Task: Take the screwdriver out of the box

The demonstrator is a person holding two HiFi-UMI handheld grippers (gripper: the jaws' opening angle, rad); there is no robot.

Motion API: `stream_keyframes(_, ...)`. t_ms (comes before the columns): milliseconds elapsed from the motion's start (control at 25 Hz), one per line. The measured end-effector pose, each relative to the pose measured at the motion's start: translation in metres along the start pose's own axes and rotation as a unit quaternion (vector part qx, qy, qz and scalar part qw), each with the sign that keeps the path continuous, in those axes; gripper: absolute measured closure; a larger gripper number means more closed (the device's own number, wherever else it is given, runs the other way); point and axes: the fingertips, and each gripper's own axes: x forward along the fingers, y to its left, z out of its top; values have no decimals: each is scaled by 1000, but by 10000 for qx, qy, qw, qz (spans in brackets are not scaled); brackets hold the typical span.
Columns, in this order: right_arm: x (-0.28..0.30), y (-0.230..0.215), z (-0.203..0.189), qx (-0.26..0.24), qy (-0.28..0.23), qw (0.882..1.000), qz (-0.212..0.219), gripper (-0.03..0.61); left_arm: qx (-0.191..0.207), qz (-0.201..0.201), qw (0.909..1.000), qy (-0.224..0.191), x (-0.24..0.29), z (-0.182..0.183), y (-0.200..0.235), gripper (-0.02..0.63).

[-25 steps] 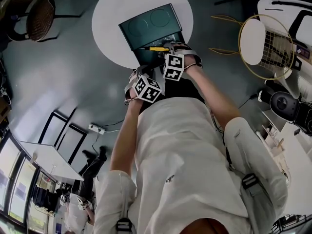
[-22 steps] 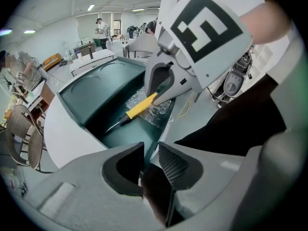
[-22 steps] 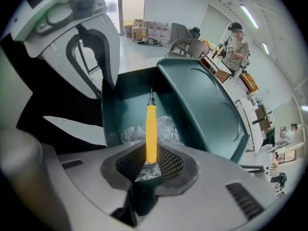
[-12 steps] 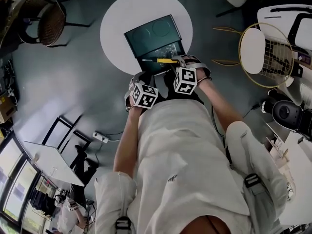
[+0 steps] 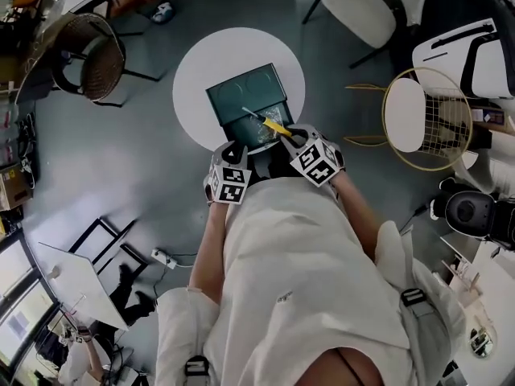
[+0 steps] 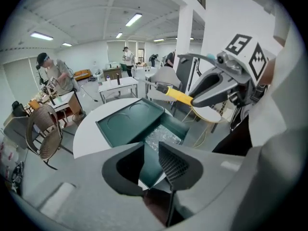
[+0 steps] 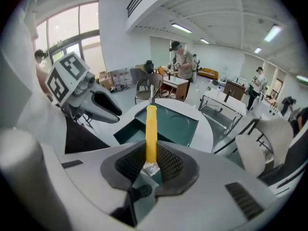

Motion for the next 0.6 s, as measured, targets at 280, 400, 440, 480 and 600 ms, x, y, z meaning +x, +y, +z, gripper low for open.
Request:
stream_keyframes(280, -44, -11, 24, 824, -925, 9918, 303, 506, -723, 261, 9928, -919, -42, 32, -11, 514)
stream_keyframes(400, -53, -8, 32, 1163, -1299, 9830, 576, 506, -1005, 417, 9868, -1197, -58, 35, -11, 514)
stream_keyframes(440, -56, -5, 34, 1283, -1409, 9793, 684, 506, -1114, 449, 9846, -1271, -64, 34, -10, 514)
stream_keyframes(480, -59, -1, 37, 1387, -1517, 9755, 786, 506, -1216, 465, 9824, -1343, -70, 34, -10, 514)
stream_keyframes(600, -69, 11, 47, 1673, -1799, 9641, 1010, 506, -1407, 395, 9760, -1614, -85, 34, -8, 514)
